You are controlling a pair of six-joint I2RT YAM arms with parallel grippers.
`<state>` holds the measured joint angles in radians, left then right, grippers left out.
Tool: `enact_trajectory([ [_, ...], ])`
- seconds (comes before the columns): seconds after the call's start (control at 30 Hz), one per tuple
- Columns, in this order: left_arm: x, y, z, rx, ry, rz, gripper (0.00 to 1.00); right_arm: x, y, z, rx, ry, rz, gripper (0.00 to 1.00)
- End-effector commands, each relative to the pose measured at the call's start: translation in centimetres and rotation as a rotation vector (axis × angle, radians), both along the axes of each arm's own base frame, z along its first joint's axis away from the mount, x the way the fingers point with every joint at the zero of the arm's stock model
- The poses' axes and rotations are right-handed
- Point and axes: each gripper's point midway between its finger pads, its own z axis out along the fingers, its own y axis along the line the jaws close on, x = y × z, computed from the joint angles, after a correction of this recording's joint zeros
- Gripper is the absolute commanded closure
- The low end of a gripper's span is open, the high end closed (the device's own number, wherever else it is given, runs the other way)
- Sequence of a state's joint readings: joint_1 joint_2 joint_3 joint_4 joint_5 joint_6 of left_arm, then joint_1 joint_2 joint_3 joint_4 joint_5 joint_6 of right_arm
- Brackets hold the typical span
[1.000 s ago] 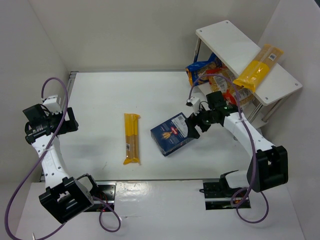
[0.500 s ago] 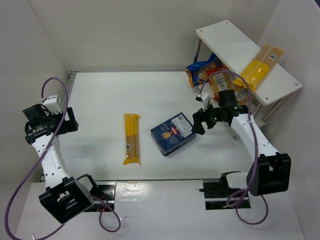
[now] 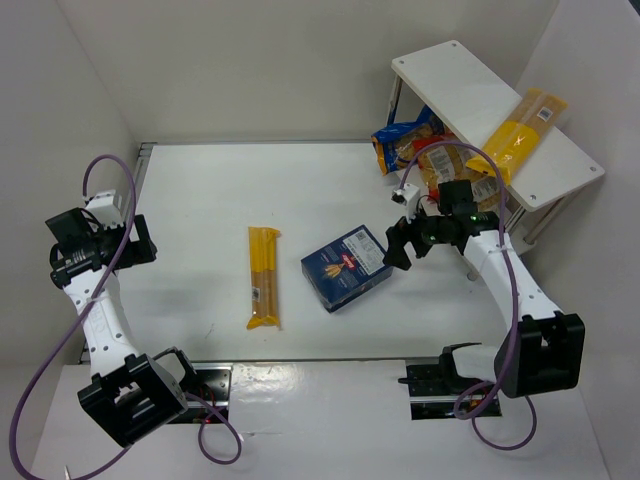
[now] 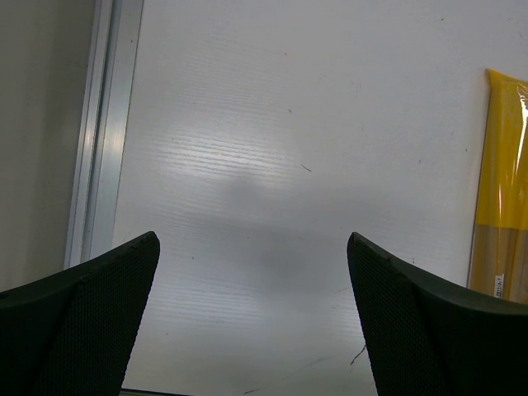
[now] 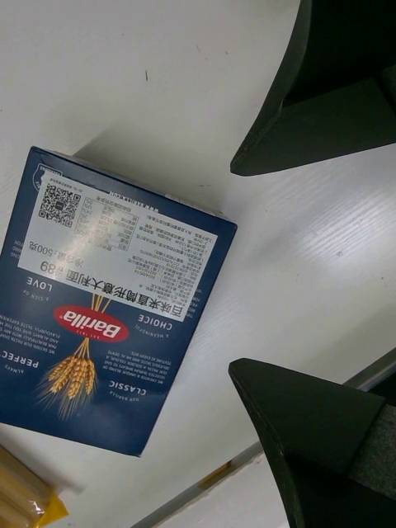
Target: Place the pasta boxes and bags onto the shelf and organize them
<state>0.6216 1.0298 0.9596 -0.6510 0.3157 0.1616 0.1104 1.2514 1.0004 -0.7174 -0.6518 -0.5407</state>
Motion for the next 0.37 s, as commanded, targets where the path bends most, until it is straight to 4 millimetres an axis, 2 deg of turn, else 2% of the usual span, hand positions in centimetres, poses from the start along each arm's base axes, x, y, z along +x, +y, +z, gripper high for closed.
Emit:
enact_trajectory([
  [0.0, 0.23, 0.2, 0.58, 0.025, -0.028, -0.019, 0.0, 0.11, 0.22, 1.08, 0.024, -0.053, 0.02, 0.0],
  [0.33, 0.23, 0.2, 0.58, 0.025, -0.028, -0.019, 0.0, 0.35, 0.02, 1.28, 0.018, -0.051, -0.004, 0.0],
])
